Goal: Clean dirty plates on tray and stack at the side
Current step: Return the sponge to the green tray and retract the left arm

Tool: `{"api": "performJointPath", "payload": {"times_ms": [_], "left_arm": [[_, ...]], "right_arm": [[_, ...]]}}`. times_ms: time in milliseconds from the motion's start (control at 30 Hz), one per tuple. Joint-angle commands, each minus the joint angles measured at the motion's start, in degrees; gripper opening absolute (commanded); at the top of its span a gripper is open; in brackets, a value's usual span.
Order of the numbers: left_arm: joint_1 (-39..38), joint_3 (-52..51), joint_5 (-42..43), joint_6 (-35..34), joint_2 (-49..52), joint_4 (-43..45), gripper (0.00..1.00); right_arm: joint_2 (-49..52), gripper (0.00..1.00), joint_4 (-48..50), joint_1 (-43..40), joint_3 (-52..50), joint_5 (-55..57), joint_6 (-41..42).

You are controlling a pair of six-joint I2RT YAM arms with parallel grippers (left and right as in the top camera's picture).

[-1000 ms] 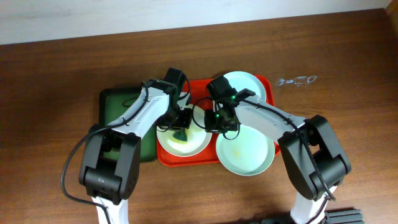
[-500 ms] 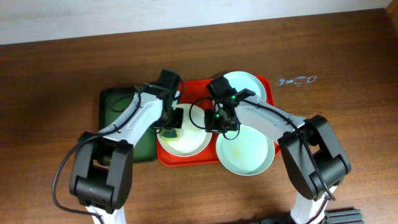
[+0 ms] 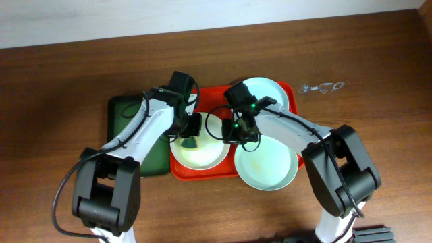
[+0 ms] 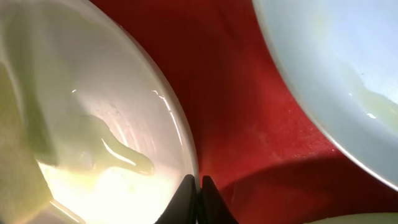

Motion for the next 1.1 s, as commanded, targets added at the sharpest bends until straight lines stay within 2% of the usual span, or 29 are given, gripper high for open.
{"api": "performJointPath", "payload": {"times_ms": [0,133,267,300,400,533,733,867,1067], "left_arm": [[0.13,-0.52,-5.33,0.26,1.73,0.39,0.00],[0.02,-1.92,-2.84,-0.72,6.75,0.81,0.00],[0.04,-0.63,19.45,4.48,7.15,0.63,0.00],[0.20,0.59,21.73,4.90,7.10,0.09,0.00],[1.88,6.25,21.88,5.53,4.90,-3.30,0.00],[7.34,12.83,9.79,5.46,-0.42,-10.91,0.00],[13.60,13.33,-8.13,3.78,-1.53,-18.47,0.00],[15.21,9.16,-10.49,3.13,-1.31,-17.42,0.00],[15.54,-3.82,-13.51,3.13,-1.20,-7.56,0.00]], "right_arm": [[0.13,0.04,0.35,0.11,-0.13,-0.94,-0.59],[0.13,0.04,0.35,0.11,-0.13,-0.94,-0.59],[0.13,0.04,0.37,0.11,-0.13,-0.94,-0.59],[0.13,0.04,0.37,0.11,-0.13,-0.94,-0.59],[0.13,0.04,0.33,0.11,-0.11,-0.94,-0.59],[0.13,0.04,0.33,0.11,-0.13,-0.96,-0.59],[0.13,0.04,0.35,0.11,-0.11,-0.94,-0.59],[0.13,0.04,0.35,0.11,-0.13,-0.94,-0.59],[0.13,0.04,0.35,0.11,-0.13,-0.94,-0.59]]}}
